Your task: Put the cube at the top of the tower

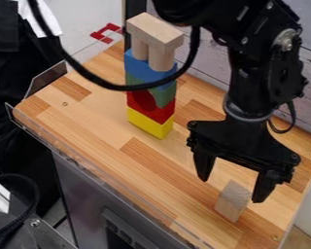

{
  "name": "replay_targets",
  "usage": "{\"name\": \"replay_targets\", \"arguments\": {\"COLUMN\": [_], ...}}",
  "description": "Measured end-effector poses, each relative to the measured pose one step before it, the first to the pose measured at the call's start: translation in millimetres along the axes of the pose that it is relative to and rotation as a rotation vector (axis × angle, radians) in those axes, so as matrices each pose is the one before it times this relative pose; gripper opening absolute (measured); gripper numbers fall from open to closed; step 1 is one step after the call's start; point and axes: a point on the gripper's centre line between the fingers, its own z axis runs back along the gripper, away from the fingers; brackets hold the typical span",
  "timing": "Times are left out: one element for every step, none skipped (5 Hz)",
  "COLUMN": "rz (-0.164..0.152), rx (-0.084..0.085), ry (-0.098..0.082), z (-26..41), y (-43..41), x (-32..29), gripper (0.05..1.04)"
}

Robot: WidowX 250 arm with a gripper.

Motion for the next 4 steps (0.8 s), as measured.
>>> {"name": "replay_targets", "arguments": {"rz": [-0.0093,-0.0313,-0.0125,0.0029], "rx": [0.0289,0.0270,0.0043,0.0003], "ry": [0.0761,0.0583,0.0185,0.0187], "z": [-13.80,-9.45,-4.90,-4.31], "y": [0.63,-0.53,-1.41,-0.11], "x": [-4.96,2.32,1.76,-1.37], "gripper": [0.999,1.000,1.000,1.000]}}
